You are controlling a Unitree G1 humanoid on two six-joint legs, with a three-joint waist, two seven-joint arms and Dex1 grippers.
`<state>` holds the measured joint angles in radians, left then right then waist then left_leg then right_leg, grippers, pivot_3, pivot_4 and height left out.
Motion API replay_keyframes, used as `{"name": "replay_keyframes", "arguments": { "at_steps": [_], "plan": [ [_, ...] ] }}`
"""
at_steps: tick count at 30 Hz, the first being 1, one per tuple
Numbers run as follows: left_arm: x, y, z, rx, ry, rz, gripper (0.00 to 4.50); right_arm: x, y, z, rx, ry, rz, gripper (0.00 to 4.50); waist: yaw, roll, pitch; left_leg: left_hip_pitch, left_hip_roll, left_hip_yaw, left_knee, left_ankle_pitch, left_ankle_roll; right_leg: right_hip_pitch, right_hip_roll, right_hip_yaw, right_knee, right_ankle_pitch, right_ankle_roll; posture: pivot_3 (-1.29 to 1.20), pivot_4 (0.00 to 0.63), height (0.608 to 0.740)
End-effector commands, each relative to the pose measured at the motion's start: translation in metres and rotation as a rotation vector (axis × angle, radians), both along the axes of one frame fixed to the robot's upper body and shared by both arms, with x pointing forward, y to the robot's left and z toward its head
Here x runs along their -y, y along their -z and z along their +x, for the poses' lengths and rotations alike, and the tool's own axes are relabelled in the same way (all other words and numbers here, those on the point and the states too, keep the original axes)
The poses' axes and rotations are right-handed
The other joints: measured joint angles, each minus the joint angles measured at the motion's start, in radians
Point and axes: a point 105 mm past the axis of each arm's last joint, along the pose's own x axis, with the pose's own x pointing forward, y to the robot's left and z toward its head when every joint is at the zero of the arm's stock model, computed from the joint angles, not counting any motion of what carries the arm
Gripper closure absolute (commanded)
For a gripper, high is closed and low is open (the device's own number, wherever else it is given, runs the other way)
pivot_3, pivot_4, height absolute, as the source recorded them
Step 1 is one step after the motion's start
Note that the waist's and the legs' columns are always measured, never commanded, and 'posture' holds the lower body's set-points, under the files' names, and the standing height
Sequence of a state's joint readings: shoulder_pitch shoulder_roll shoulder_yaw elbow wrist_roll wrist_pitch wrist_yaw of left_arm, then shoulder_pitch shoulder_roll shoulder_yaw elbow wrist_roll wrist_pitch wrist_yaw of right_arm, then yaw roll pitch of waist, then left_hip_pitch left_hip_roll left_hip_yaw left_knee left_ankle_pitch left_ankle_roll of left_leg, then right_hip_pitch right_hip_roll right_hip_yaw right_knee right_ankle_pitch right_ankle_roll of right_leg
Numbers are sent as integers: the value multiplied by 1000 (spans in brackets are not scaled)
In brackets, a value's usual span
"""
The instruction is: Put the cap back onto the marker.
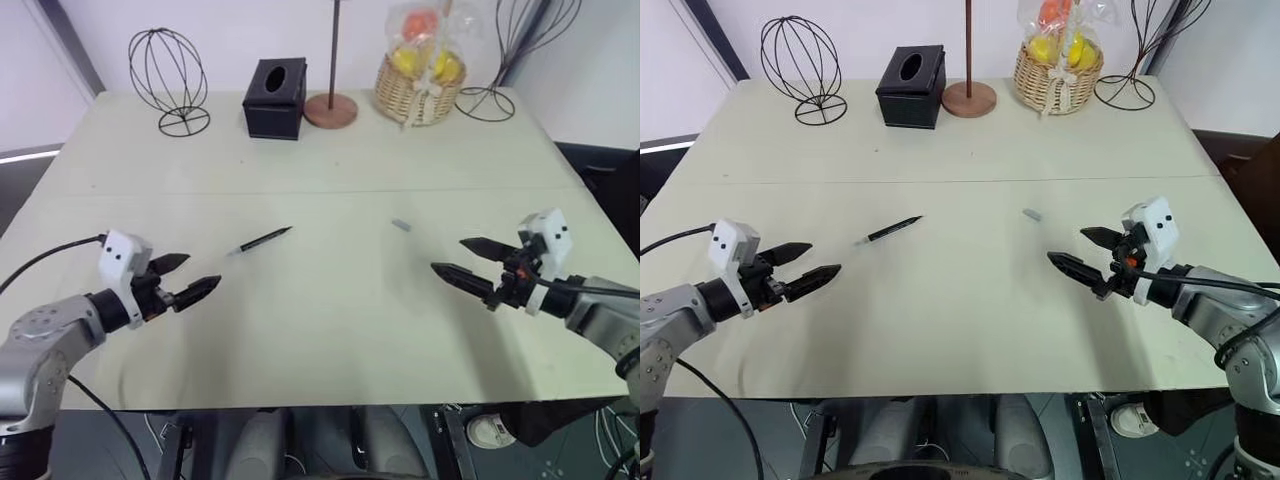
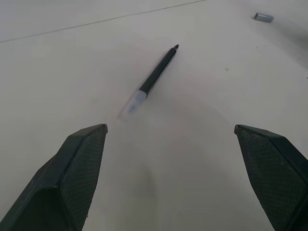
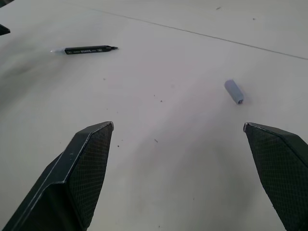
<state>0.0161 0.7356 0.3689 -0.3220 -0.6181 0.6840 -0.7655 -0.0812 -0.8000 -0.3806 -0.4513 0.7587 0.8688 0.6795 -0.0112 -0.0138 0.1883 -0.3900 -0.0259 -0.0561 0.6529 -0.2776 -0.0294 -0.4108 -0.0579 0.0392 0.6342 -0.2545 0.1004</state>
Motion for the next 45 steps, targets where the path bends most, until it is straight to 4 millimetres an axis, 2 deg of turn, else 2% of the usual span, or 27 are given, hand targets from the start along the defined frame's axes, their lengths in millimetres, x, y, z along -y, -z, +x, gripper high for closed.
{"name": "replay_keyframes", "arguments": {
  "at_steps": [1,5,18,21,23,32,34,36,40,42,45],
  "plan": [
    [-7,3,-1,16,-11,31,65,-7,-11,-2,49,-24,-19,0,0,0,0,0,0,0,0,0,0,0,0,0,0,0,0,0,150,740],
    [-9,6,1,7,-19,29,65,-5,-9,0,52,-10,-25,0,1,0,0,0,0,0,0,0,0,0,0,0,0,0,0,0,150,740],
    [-20,-1,17,33,-66,62,65,-4,-3,6,69,21,-36,0,-1,0,0,0,0,0,0,0,0,0,0,0,0,0,0,0,150,740],
    [-22,-4,21,77,-103,149,65,-4,-3,7,76,25,-38,0,-1,0,0,0,0,0,0,0,0,0,0,0,0,0,0,0,150,740],
    [-20,3,20,25,-89,148,65,-3,-2,8,80,30,-38,0,0,0,0,0,0,0,0,0,0,0,-1,0,0,0,0,0,150,740],
    [-20,-4,27,91,-74,159,65,-4,1,10,90,34,-47,0,0,0,0,0,0,0,0,0,0,0,0,0,0,0,0,0,150,740],
    [-23,-13,34,196,-109,207,65,-3,0,10,92,35,-49,0,0,0,0,0,0,0,0,0,0,0,-1,0,0,0,0,0,150,740],
    [-20,-8,36,185,-67,270,65,-2,0,11,93,36,-53,0,0,0,0,0,0,0,0,0,0,0,-2,0,0,0,0,0,150,740],
    [-11,0,52,116,-11,151,65,-2,1,14,91,32,-69,0,3,0,0,0,-1,0,1,0,0,0,0,-1,1,0,0,0,150,740],
    [-5,0,55,105,71,85,65,-3,-1,14,94,25,-72,0,0,0,0,0,-1,0,1,0,0,0,0,-1,1,0,0,0,150,740],
    [-3,7,68,86,137,56,65,-3,-5,15,100,20,-80,0,0,0,0,0,-1,0,1,0,0,0,0,-1,1,0,0,0,150,740]
  ]
}}
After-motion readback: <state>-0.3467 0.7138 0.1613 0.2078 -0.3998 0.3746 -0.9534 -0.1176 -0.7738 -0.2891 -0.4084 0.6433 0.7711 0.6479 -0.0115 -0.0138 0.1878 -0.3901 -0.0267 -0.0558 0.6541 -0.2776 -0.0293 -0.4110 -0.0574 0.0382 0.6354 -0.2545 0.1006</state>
